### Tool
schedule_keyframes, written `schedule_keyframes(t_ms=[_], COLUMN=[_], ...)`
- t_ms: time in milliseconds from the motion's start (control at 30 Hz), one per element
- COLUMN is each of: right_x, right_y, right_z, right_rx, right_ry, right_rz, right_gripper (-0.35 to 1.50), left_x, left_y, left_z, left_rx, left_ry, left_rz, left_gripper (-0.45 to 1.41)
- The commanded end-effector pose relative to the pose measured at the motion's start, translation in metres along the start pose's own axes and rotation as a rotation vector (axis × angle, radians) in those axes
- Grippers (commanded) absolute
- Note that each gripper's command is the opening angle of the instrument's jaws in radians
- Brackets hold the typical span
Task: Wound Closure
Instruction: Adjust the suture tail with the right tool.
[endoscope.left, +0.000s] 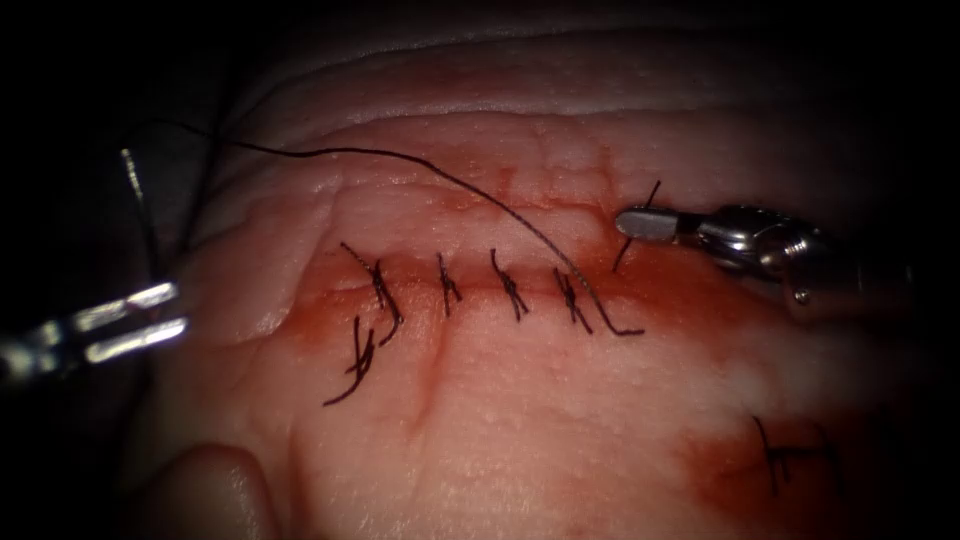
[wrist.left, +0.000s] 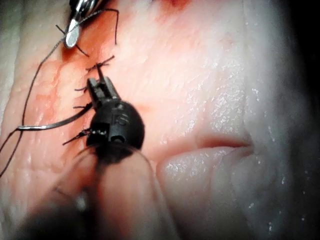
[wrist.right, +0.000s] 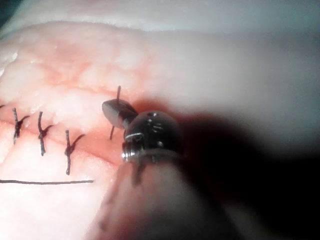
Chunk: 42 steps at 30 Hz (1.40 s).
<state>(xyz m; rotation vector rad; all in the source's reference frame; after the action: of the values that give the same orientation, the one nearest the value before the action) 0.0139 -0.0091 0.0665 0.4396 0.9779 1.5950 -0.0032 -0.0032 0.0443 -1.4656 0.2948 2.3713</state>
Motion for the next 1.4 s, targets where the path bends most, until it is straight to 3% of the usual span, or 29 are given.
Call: schedule_keyframes(t_ms=[33,467,667,1200,1400], right_x=[-0.0001,0.0034,0.004,0.0055,0.0051], right_y=[-0.0002,-0.0026,-0.0028,-0.0037,-0.004], right_z=[0.0006,-0.0006,-0.0007,-0.0011,-0.0015], right_rx=[-0.01,-0.015,-0.027,-0.029,0.003], right_ry=[0.004,0.052,0.052,0.057,0.065], right_rz=[0.003,-0.106,-0.182,-0.198,-0.259], right_gripper=[-0.35,-0.35,-0.35,-0.35,-0.35], left_x=[-0.0003,-0.0001,0.0004,0.0014,0.0012], left_y=[0.0004,0.001,0.0014,0.0032,0.0047], left_z=[0.0007,0.0011,0.001,0.0016,0.0023], left_rx=[-0.001,-0.016,-0.029,-0.07,-0.105], left_ry=[0.001,0.007,0.023,0.03,0.049], left_rz=[0.0,0.016,0.024,0.059,0.073], left_gripper=[-0.45,-0.45,-0.45,-0.45,-0.45])
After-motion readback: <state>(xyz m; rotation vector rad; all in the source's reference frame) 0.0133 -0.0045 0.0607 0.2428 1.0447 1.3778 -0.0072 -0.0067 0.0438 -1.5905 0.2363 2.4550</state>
